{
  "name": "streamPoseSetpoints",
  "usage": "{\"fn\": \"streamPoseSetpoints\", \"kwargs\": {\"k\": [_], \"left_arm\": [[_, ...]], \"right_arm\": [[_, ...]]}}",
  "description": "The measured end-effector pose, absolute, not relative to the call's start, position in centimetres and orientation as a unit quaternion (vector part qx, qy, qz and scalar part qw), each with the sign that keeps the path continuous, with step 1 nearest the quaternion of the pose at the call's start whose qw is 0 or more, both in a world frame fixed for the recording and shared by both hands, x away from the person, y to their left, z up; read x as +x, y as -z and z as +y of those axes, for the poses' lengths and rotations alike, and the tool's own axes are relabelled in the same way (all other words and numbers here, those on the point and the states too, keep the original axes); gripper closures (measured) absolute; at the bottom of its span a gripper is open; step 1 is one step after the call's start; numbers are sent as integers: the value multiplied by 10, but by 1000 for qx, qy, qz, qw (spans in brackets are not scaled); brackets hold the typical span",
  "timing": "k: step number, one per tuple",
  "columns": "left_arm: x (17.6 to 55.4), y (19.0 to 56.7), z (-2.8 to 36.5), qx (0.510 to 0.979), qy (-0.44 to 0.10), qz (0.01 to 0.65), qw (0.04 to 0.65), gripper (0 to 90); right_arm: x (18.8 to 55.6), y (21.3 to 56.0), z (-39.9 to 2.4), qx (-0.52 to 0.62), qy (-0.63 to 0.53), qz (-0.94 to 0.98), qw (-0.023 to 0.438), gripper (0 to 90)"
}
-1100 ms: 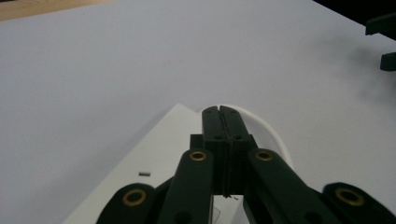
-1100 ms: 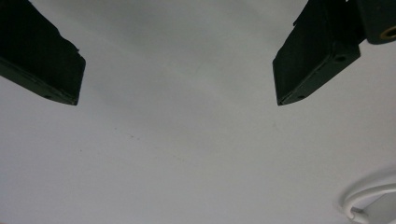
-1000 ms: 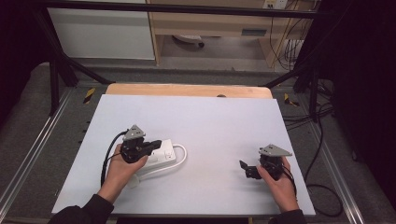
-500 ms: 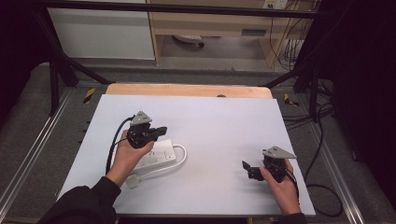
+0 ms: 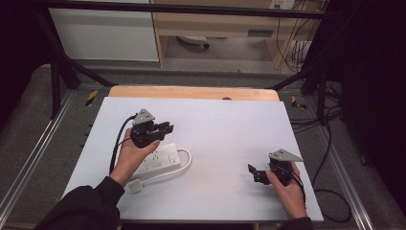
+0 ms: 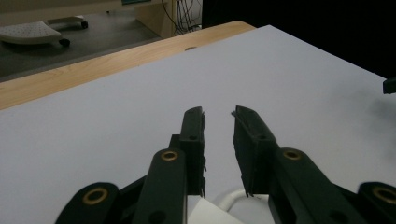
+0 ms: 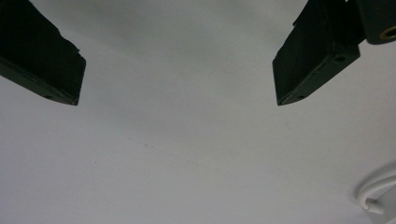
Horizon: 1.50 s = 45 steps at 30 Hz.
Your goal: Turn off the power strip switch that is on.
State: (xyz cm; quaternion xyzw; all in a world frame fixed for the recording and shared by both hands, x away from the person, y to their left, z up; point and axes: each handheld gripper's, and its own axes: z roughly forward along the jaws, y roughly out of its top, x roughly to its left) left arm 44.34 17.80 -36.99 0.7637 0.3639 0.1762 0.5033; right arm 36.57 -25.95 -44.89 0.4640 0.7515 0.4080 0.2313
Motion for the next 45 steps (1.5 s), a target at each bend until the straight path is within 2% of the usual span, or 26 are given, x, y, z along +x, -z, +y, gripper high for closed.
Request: {"fn": "streamPoseSetpoints", "kwargs": {"k": [1, 5, 7, 13, 14, 15, 16, 17, 20, 31, 45], "left_arm": [[444, 370, 178, 761, -176, 366, 506, 631], [445, 369, 178, 749, -184, 368, 519, 567], [445, 368, 179, 741, -192, 375, 523, 466], [447, 366, 180, 727, -201, 383, 533, 277], [447, 366, 180, 725, -201, 386, 534, 241], [448, 366, 180, 724, -199, 388, 534, 164], [448, 366, 180, 723, -196, 389, 537, 164], [448, 366, 180, 722, -195, 390, 538, 110], [448, 365, 181, 715, -195, 391, 545, 77], [439, 355, 197, 702, -193, 397, 559, 71], [404, 337, 237, 685, -208, 407, 567, 55]], "right_arm": [[367, 449, -260, 464, -409, 751, 230, 30], [367, 450, -260, 470, -408, 749, 227, 29], [368, 450, -260, 470, -407, 750, 228, 29], [370, 451, -258, 466, -403, 754, 227, 29], [370, 451, -258, 466, -403, 755, 226, 29], [370, 451, -258, 464, -403, 755, 227, 29], [370, 451, -258, 464, -403, 755, 227, 29], [370, 451, -258, 464, -403, 755, 227, 29], [370, 452, -257, 466, -404, 754, 226, 29], [369, 451, -255, 461, -402, 759, 225, 29], [365, 448, -255, 457, -405, 757, 234, 28]]}}
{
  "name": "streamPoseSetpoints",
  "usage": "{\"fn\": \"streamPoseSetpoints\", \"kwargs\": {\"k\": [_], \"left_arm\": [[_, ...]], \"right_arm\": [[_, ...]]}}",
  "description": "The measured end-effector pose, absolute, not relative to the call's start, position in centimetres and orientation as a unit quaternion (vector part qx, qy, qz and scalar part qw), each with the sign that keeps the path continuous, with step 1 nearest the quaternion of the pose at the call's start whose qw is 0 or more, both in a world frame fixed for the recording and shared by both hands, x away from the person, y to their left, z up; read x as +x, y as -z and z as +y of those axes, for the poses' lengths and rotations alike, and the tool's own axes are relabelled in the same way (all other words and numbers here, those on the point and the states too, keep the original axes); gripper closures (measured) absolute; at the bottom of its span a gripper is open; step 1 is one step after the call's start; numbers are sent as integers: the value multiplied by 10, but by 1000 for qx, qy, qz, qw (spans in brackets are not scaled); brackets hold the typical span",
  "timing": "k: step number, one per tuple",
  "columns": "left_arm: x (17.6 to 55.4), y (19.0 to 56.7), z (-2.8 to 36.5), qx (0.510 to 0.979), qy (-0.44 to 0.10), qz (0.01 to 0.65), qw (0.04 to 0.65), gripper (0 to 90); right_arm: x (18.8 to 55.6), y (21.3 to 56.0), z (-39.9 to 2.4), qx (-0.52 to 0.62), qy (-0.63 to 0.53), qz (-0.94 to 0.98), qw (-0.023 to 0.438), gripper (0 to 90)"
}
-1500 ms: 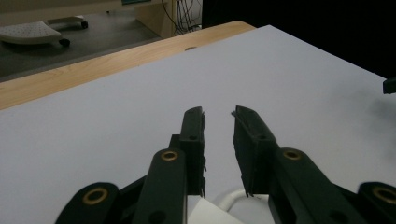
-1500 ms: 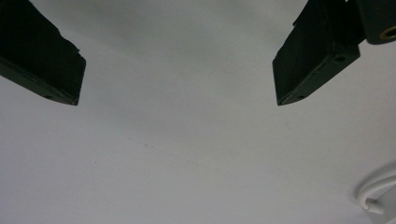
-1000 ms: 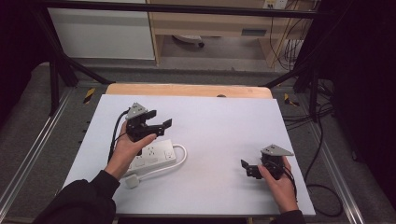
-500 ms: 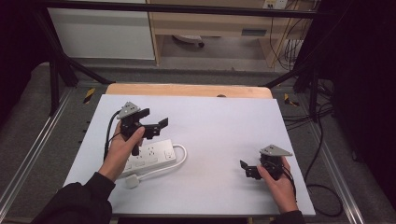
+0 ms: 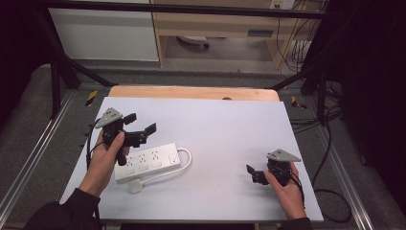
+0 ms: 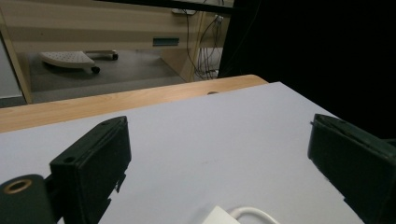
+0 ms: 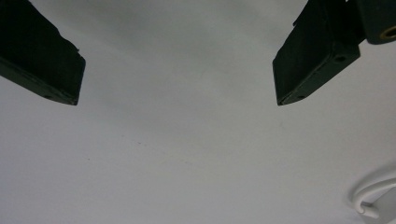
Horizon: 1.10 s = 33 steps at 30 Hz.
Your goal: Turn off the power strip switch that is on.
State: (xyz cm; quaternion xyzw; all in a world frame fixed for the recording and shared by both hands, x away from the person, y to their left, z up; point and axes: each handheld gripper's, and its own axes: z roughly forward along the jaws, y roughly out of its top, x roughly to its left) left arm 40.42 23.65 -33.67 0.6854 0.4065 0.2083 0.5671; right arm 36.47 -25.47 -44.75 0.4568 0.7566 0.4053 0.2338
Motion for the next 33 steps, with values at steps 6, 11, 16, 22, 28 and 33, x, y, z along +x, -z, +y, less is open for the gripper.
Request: {"fn": "streamPoseSetpoints", "kwargs": {"k": [6, 11, 16, 22, 28, 33], "left_arm": [[388, 337, 253, 685, -211, 405, 567, 50], [377, 342, 267, 682, -213, 414, 565, 50], [368, 346, 279, 675, -213, 421, 567, 50], [358, 346, 292, 668, -216, 429, 569, 50], [349, 349, 303, 664, -220, 431, 570, 50], [344, 356, 311, 662, -224, 438, 565, 49]], "right_arm": [[364, 447, -257, 465, -407, 750, 236, 28], [364, 447, -256, 463, -406, 751, 237, 28], [364, 446, -256, 462, -409, 750, 237, 26], [364, 445, -257, 464, -414, 747, 236, 25], [364, 445, -257, 464, -415, 746, 237, 24], [363, 444, -257, 463, -419, 744, 237, 24]]}}
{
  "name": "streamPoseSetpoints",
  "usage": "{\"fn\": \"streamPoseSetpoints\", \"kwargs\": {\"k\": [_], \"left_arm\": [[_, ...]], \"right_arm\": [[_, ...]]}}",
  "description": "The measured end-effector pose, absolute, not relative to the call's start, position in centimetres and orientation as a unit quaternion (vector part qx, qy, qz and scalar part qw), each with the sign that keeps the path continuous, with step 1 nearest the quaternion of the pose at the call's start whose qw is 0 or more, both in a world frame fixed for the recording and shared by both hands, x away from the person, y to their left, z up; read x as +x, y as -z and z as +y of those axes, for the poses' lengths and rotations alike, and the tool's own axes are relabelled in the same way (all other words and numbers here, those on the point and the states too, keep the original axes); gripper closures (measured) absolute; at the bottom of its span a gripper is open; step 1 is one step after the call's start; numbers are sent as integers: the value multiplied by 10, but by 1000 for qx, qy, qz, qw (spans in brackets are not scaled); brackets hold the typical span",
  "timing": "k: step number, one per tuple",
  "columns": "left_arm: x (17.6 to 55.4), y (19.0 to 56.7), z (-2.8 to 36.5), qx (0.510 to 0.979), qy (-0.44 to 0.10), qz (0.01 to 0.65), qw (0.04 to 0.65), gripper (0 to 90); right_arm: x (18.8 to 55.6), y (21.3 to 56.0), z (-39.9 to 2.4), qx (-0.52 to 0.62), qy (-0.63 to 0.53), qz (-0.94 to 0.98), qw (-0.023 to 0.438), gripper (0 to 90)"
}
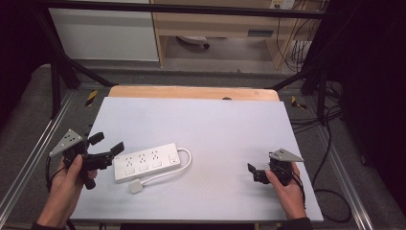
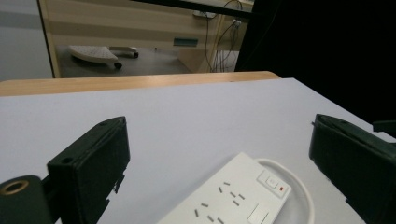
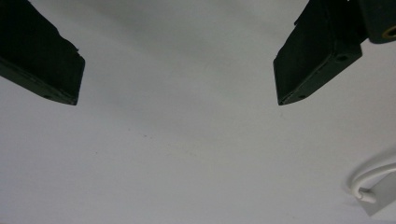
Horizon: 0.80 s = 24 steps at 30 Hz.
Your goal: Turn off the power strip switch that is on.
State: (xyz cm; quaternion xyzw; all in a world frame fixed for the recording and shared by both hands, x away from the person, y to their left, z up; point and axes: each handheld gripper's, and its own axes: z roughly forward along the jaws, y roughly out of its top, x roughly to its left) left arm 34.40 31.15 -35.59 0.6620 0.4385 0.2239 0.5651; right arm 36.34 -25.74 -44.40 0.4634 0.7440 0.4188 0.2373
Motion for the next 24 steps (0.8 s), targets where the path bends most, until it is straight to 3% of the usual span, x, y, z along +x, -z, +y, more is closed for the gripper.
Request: {"fn": "streamPoseSetpoints", "kwargs": {"k": [24], "left_arm": [[326, 409, 334, 684, -218, 462, 522, 58]], "right_arm": [[364, 445, -258, 466, -417, 744, 236, 24]]}}
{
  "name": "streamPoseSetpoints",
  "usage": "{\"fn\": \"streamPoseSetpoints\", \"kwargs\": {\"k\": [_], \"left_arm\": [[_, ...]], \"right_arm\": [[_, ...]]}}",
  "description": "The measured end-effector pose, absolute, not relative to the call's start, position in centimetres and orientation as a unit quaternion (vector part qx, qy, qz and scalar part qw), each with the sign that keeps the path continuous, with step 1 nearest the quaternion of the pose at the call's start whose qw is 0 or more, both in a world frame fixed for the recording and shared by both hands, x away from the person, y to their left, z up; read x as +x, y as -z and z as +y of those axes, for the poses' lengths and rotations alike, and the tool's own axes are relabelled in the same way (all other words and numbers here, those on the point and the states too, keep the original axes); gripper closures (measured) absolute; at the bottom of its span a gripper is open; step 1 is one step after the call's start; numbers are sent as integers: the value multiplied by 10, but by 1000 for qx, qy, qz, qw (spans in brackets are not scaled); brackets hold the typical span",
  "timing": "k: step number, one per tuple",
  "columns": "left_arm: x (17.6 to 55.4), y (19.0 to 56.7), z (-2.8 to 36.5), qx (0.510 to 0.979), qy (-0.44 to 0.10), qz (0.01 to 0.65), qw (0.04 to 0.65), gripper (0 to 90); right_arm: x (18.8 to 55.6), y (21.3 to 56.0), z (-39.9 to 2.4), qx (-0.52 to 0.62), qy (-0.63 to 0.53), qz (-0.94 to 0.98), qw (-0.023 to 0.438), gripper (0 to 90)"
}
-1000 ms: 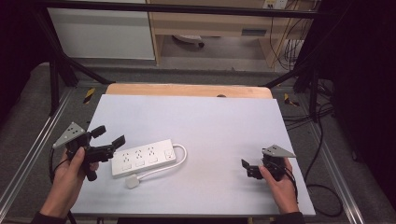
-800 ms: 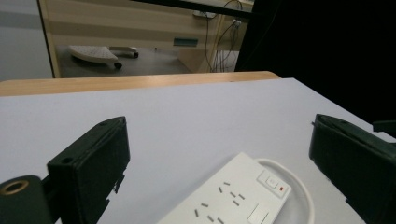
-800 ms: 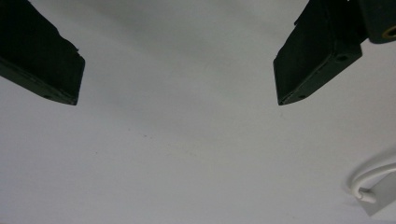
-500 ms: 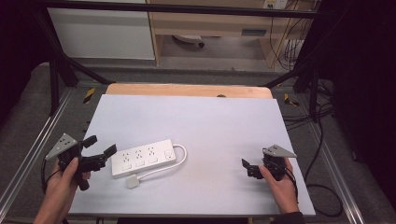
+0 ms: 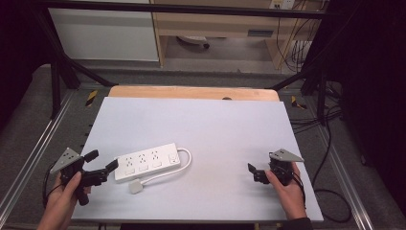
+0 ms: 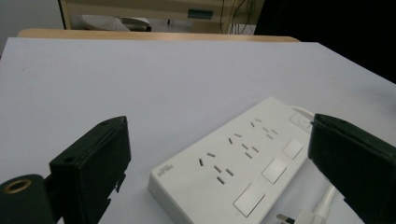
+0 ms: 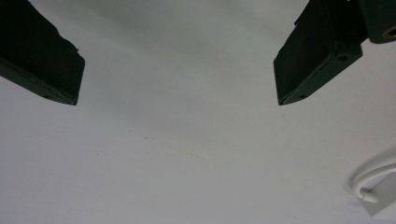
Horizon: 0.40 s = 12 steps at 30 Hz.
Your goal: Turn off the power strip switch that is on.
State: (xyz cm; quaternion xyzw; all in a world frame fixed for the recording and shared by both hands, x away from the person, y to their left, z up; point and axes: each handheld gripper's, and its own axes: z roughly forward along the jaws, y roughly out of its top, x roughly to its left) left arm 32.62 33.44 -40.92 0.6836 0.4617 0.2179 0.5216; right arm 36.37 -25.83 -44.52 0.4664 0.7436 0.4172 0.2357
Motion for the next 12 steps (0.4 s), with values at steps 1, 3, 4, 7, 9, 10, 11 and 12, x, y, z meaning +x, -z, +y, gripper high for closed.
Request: {"fn": "streamPoseSetpoints", "kwargs": {"k": [1, 3, 4, 7, 9, 10, 11, 12], "left_arm": [[326, 411, 334, 686, -218, 461, 518, 58], [324, 415, 334, 692, -217, 461, 512, 59], [323, 417, 333, 695, -214, 462, 509, 59], [321, 423, 330, 706, -205, 461, 496, 65], [319, 424, 329, 714, -204, 456, 491, 64], [319, 425, 329, 716, -205, 455, 488, 64], [319, 426, 328, 716, -205, 458, 486, 65], [320, 426, 328, 716, -205, 461, 482, 65]], "right_arm": [[364, 446, -258, 466, -417, 744, 236, 24], [364, 447, -259, 470, -413, 744, 235, 25], [364, 447, -259, 470, -413, 744, 235, 25], [365, 448, -259, 476, -405, 745, 236, 27], [369, 454, -260, 487, -383, 749, 235, 28], [369, 454, -260, 487, -383, 749, 235, 28], [374, 460, -258, 492, -365, 757, 227, 29], [374, 460, -258, 492, -365, 757, 227, 29]]}}
